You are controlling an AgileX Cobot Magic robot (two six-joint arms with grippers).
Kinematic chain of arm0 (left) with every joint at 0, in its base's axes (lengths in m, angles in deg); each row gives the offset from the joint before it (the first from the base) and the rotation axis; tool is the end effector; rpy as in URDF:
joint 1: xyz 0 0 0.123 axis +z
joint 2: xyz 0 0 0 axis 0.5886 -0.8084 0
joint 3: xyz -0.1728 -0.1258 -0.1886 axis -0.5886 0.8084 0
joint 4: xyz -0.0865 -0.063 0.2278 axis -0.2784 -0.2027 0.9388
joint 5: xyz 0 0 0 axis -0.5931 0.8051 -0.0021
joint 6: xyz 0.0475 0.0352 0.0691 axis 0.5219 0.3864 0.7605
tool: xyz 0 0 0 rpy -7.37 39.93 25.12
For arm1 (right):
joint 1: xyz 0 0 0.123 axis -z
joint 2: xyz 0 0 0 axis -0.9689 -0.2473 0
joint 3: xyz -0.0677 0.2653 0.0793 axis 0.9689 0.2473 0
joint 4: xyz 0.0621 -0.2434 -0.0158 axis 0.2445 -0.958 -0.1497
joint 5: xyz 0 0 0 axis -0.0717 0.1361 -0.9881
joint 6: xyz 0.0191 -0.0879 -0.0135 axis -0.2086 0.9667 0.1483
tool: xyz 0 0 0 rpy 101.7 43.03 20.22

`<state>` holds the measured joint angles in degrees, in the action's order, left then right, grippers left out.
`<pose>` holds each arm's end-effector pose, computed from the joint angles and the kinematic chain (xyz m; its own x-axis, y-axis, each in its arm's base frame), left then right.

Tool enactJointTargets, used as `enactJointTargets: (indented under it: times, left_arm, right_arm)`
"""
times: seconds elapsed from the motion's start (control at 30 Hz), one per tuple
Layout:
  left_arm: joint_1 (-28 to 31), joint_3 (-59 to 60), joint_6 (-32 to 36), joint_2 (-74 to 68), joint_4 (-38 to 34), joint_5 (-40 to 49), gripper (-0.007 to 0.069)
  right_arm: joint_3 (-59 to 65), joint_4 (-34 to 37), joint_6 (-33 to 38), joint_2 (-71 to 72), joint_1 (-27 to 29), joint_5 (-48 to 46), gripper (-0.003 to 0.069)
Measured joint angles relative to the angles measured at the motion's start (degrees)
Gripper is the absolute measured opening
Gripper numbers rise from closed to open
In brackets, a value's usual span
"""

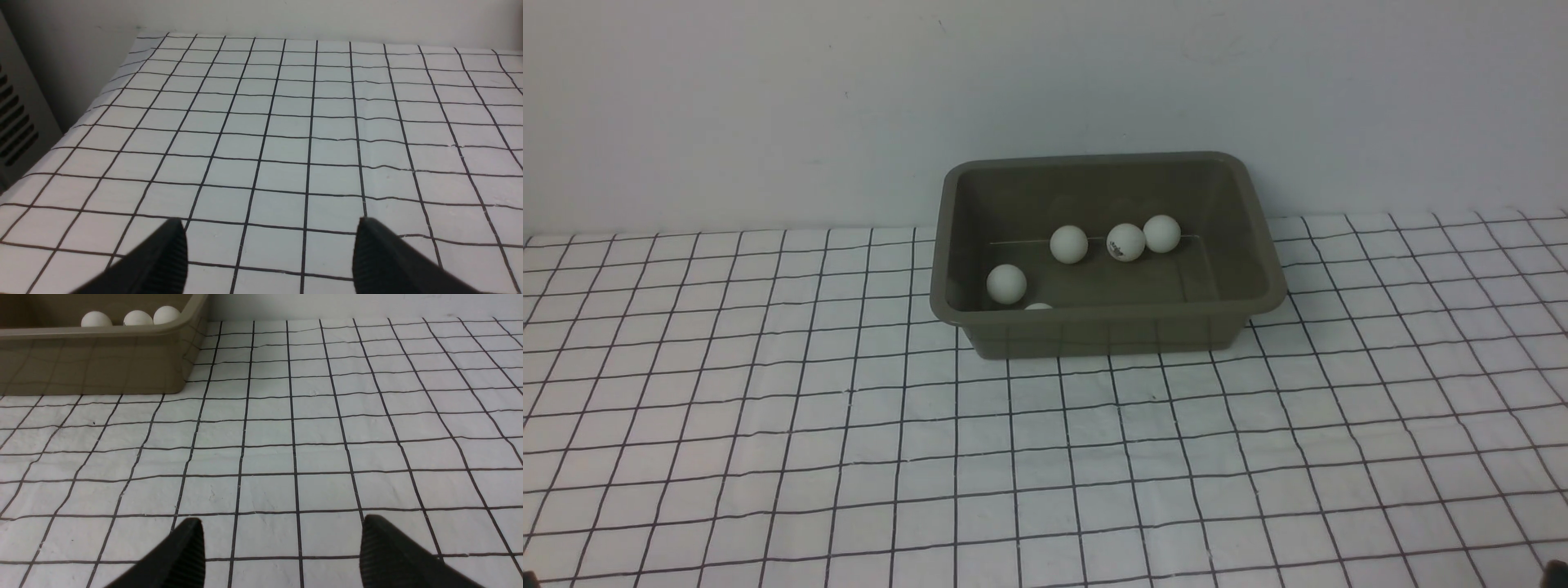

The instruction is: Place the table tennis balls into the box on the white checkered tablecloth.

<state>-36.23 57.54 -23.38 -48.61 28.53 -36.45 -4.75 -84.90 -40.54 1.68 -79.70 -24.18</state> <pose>0.0508 0.0179 0.1712 -0.2822 -0.0882 -0.9553 -0.2123 0.9768 -0.0275 0.0580 0.0059 0.1693 -0.4121 0.0079 -0.9111 -0.0732 0.9964 0.0417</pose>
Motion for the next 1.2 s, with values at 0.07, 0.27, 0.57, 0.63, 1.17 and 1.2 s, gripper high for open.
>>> enactJointTargets:
  times: [0.07, 0.27, 0.57, 0.63, 1.17, 1.2]
  left_arm:
    - [0.00, 0.00, 1.15, 0.00, -0.35, 0.00, 0.0490]
    - [-0.40, 0.00, 3.89, 0.00, -1.57, 0.00, 0.0490]
    - [-9.02, 0.00, 5.86, 0.00, -3.63, -0.10, 0.0490]
    - [-9.73, 0.00, 5.72, 0.00, -3.91, -0.17, 0.0490]
    - [-9.24, 0.00, 5.28, 0.00, -4.03, -0.24, 0.0490]
    - [-9.24, 0.00, 5.28, 0.00, -4.07, -0.24, 0.0490]
  right_arm:
    - [0.00, 0.00, 0.00, 0.00, 0.00, 0.00, 0.0462]
    - [0.00, 0.00, 0.00, 0.00, 0.00, 0.00, 0.0462]
    - [0.00, 0.00, 0.00, 0.00, 0.00, 0.00, 0.0462]
    - [0.00, 0.00, 0.00, 0.00, 0.00, 0.00, 0.0462]
    - [0.00, 0.00, 0.00, 0.00, 0.00, 0.00, 0.0462]
    - [0.00, 0.00, 0.00, 0.00, 0.00, 0.00, 0.0462]
